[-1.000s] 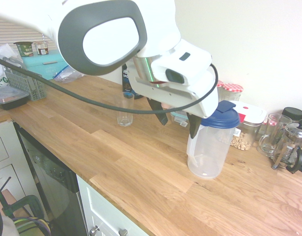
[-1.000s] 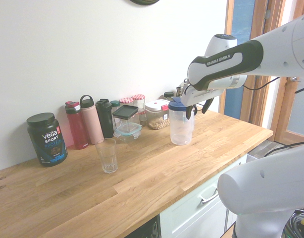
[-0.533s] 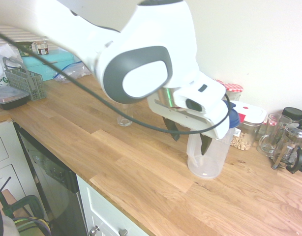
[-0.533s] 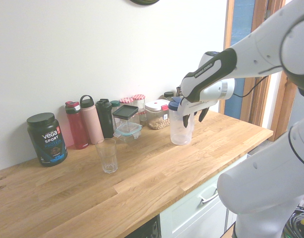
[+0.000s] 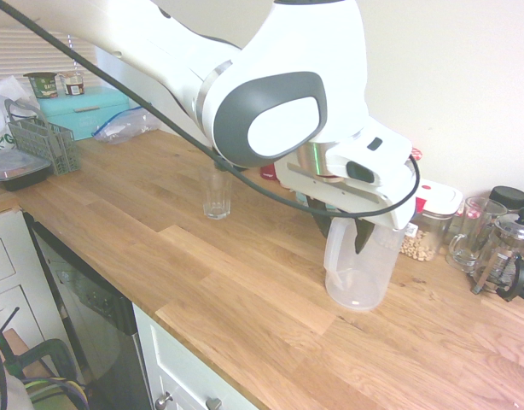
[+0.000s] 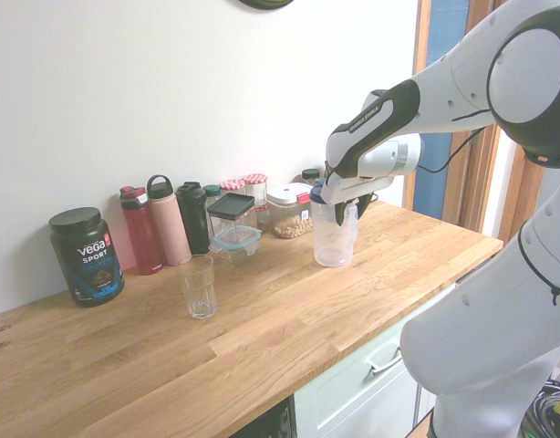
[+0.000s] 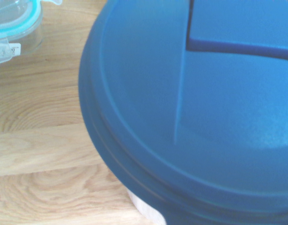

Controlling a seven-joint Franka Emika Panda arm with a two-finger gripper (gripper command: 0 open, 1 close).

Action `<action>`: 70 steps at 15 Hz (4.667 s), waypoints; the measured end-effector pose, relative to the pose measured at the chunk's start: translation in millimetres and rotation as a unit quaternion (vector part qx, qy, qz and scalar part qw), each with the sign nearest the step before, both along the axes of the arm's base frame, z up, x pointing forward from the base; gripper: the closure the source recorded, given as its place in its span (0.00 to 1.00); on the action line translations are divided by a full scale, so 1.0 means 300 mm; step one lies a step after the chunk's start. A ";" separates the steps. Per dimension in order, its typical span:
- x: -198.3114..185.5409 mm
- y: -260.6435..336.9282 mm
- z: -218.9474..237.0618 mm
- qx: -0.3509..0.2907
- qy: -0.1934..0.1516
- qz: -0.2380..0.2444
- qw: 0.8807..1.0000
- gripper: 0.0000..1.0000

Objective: Pour me some water

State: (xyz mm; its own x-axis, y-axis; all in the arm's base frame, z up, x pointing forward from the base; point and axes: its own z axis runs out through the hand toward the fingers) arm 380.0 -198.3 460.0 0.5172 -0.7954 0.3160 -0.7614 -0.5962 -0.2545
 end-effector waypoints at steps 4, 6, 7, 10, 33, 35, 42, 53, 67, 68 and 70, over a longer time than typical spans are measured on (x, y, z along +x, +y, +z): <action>-0.003 -0.012 -0.012 0.001 0.005 0.003 1.000 1.00; -0.001 -0.012 -0.020 0.002 0.007 0.003 1.000 1.00; 0.001 -0.010 -0.024 0.003 0.008 0.004 1.000 1.00; 0.010 0.004 -0.025 0.004 0.007 0.009 1.000 1.00; 0.413 0.709 0.519 -0.050 0.190 0.464 0.864 1.00; 0.411 0.779 0.499 -0.080 0.226 0.496 0.834 1.00; 0.410 0.926 0.463 -0.216 0.303 0.586 0.720 1.00; 0.494 1.064 0.310 -0.313 0.356 0.608 0.637 1.00; 0.481 1.106 0.220 -0.333 0.371 0.601 0.624 1.00; 0.479 1.097 0.236 -0.330 0.367 0.599 0.631 1.00; 0.469 1.059 0.287 -0.302 0.348 0.595 0.659 1.00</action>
State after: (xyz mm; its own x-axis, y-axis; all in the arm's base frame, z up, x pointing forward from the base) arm 520.6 119.5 546.1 0.8481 0.4649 -0.2543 0.5286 -0.7092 0.4665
